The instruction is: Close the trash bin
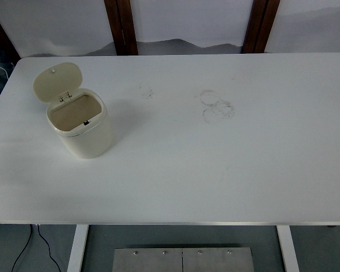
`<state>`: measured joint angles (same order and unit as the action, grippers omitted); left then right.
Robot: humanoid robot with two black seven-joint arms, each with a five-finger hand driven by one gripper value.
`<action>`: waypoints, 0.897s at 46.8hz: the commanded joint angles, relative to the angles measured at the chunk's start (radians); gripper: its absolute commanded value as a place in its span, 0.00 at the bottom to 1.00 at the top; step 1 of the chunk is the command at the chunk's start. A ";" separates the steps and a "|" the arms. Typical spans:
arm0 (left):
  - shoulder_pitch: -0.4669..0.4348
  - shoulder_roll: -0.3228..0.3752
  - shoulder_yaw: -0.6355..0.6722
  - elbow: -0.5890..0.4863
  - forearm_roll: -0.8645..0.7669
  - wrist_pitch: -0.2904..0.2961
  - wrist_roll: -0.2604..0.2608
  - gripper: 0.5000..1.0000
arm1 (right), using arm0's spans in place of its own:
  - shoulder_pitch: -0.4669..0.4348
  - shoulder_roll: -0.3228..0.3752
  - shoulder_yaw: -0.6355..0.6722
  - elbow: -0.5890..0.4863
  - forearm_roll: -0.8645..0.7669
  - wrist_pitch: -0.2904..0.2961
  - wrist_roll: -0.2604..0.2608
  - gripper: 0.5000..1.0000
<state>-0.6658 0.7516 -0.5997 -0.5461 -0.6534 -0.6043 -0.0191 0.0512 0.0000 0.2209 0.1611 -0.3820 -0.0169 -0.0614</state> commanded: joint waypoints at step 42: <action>0.014 -0.021 0.001 0.000 0.000 0.009 -0.001 1.00 | -0.001 0.000 0.000 0.000 0.000 0.000 0.000 0.99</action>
<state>-0.6519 0.7302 -0.5983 -0.5461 -0.6534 -0.5959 -0.0201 0.0510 0.0000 0.2201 0.1611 -0.3820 -0.0169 -0.0610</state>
